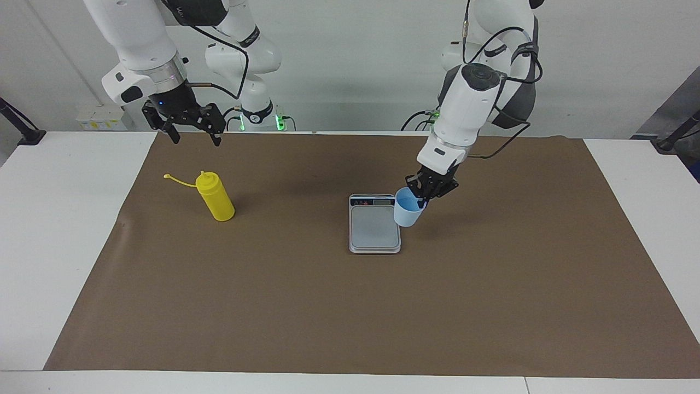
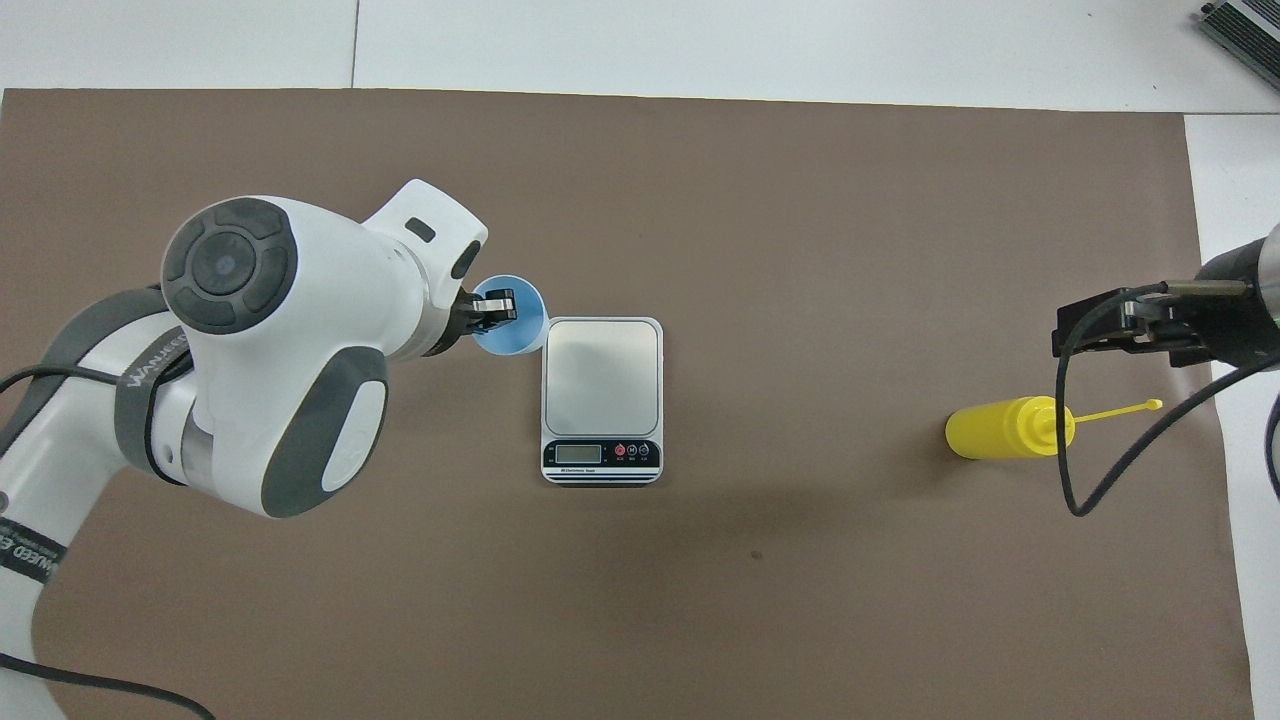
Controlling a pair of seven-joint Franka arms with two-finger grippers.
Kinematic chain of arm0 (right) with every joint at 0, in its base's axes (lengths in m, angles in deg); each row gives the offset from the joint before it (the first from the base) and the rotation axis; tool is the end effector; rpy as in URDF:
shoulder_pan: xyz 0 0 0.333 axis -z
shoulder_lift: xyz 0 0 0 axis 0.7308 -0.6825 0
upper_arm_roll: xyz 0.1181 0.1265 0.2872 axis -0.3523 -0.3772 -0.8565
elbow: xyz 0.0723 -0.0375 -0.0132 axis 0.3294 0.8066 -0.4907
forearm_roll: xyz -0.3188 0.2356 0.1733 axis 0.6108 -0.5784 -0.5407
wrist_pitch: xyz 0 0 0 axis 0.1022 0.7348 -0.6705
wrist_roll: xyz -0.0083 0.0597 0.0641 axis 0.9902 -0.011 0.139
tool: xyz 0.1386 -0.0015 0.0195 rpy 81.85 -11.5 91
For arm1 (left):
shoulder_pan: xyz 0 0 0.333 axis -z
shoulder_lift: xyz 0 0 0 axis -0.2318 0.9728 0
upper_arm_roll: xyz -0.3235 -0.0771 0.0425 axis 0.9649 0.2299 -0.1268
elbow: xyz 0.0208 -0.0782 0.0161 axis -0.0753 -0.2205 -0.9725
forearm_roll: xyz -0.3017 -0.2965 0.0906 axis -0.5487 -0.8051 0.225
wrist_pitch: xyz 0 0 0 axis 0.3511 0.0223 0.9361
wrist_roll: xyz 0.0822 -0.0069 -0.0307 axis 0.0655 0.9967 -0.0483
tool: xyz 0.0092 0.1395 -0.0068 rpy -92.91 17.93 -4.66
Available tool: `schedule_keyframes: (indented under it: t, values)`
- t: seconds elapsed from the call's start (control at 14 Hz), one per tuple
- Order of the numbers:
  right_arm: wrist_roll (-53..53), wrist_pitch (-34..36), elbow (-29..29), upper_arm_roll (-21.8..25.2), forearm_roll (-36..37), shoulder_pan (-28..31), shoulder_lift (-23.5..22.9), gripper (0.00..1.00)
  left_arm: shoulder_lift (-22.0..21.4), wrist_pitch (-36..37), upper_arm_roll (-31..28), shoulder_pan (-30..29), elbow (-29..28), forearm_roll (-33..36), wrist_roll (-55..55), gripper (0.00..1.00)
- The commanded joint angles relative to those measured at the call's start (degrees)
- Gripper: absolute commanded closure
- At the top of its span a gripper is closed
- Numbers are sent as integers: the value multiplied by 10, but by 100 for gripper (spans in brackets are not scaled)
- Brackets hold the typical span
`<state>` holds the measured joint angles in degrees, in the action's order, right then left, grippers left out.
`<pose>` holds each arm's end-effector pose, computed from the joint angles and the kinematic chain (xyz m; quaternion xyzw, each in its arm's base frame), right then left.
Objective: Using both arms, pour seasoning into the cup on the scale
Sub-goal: 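Carry the cup onto the scale while the right gripper approaches the bottle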
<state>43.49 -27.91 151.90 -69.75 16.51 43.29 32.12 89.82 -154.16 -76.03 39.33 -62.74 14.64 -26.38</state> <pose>0.5790 0.0163 0.6177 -0.9981 0.0542 0.0278 0.0039 0.5775 -0.3201 0.4527 0.9947 0.0231 0.0597 0.0804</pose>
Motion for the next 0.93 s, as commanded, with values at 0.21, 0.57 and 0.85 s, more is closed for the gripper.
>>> schedule_keyframes:
  t: [0.21,0.57,0.85]
  values:
    - [-36,-13,82,-1,-10,38,42,0,38,-30,-8,48,-7,-9,-2,100]
    - [-190,-154,271,-1,-11,92,129,0,55,-38,-8,78,-31,-19,-2,100]
    - [-374,-238,367,12,-47,123,172,0,59,-73,-8,77,-36,-20,-3,100]
